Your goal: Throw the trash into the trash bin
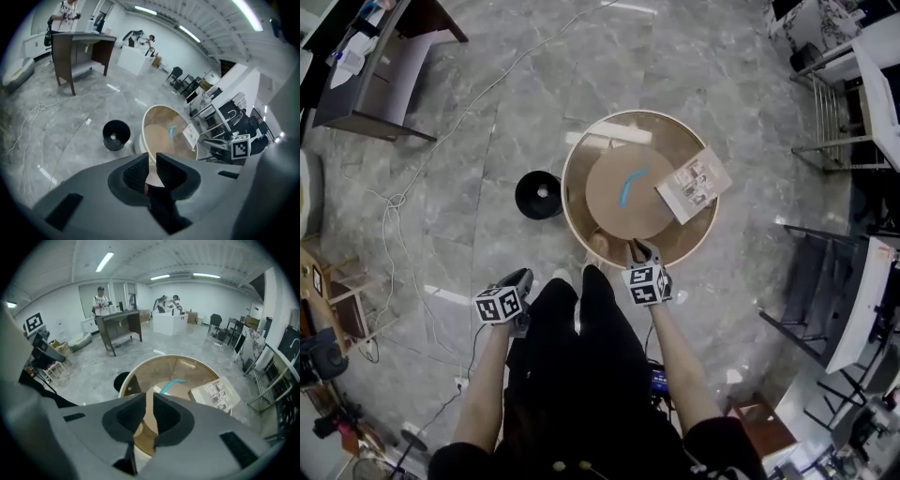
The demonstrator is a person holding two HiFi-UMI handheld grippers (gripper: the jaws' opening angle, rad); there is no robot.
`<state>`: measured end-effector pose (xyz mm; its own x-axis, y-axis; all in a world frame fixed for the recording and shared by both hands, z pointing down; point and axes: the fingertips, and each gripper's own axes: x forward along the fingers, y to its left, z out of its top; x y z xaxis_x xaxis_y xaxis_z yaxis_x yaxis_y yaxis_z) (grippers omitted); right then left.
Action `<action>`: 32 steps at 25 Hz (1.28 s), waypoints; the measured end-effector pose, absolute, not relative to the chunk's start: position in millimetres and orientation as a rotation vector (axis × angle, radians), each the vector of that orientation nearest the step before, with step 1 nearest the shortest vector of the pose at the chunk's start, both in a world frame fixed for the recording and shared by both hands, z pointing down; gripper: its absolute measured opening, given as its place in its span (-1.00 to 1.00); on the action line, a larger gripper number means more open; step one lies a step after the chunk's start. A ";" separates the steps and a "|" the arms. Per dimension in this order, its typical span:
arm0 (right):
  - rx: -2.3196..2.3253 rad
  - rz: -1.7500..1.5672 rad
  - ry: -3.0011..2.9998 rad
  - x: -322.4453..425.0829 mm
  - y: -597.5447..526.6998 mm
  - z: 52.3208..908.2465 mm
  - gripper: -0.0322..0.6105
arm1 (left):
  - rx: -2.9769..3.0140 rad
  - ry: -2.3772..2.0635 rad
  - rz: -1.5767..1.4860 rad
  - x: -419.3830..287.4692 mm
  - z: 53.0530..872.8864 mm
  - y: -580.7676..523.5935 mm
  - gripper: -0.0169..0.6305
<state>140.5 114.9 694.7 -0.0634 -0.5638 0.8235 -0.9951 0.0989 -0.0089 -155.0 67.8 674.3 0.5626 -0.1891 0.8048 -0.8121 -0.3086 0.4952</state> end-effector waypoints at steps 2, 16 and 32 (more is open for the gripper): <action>1.483 0.887 -1.628 153.0 114.4 730.2 -0.75 | 1.715 -0.799 0.826 -151.8 694.2 72.6 -0.79; 1.333 1.144 -1.556 162.4 55.8 845.0 -0.47 | 1.781 -0.044 1.177 -13.1 753.8 108.6 -0.80; 1.384 1.184 -1.335 163.4 26.6 886.1 -0.82 | 1.594 -0.506 0.962 -106.0 807.6 -43.7 -0.80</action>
